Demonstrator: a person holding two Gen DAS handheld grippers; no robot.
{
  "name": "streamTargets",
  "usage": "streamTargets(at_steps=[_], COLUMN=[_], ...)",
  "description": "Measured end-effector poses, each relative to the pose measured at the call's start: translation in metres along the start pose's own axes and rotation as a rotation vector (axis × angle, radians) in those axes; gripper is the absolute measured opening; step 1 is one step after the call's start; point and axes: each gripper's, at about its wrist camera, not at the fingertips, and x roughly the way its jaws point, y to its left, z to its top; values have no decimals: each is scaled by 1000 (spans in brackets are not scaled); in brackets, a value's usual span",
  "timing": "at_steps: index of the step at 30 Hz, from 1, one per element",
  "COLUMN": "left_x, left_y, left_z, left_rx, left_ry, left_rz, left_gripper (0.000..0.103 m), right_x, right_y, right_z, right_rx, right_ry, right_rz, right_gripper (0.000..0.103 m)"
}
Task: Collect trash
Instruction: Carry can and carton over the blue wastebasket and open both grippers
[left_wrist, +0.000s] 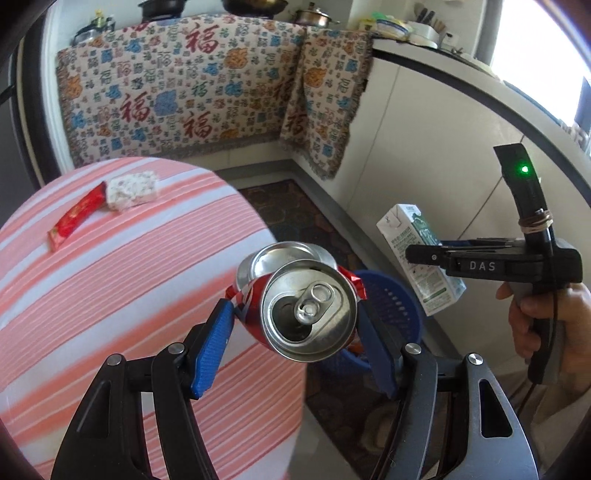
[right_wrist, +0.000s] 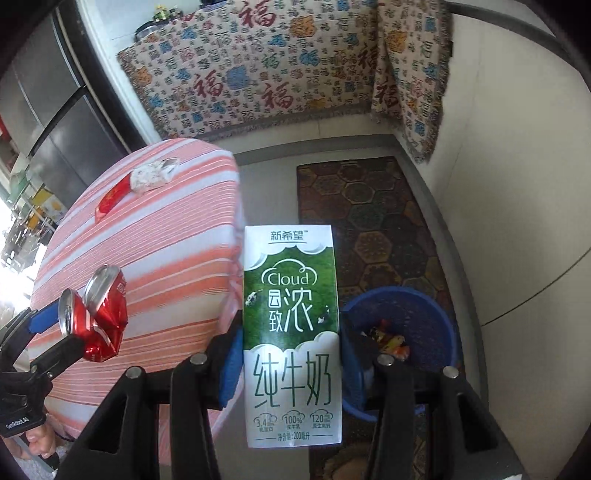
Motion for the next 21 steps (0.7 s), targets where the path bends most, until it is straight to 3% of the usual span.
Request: streamTargets(at_steps=[5, 12, 13, 16, 21], left_x=[50, 126, 134, 163, 208], left_y=[-55, -113, -116, -122, -133], left_z=[14, 12, 11, 10, 9], left_rx=[42, 99, 101, 93, 91], left_ry=[51, 133, 145, 198, 211], left_rz=[-77, -118, -123, -133, -151], left_gripper=[69, 68, 52, 52, 52], right_x=[11, 41, 46, 59, 83], right_y=[-63, -133, -140, -160, -182], right_z=[-4, -14, -15, -19, -24], right_rx=[95, 191, 200, 225, 256], right_ry=[22, 65, 71, 82, 95], right_rz=[-64, -91, -92, -90, -80], right_gripper=[47, 47, 47, 47, 48])
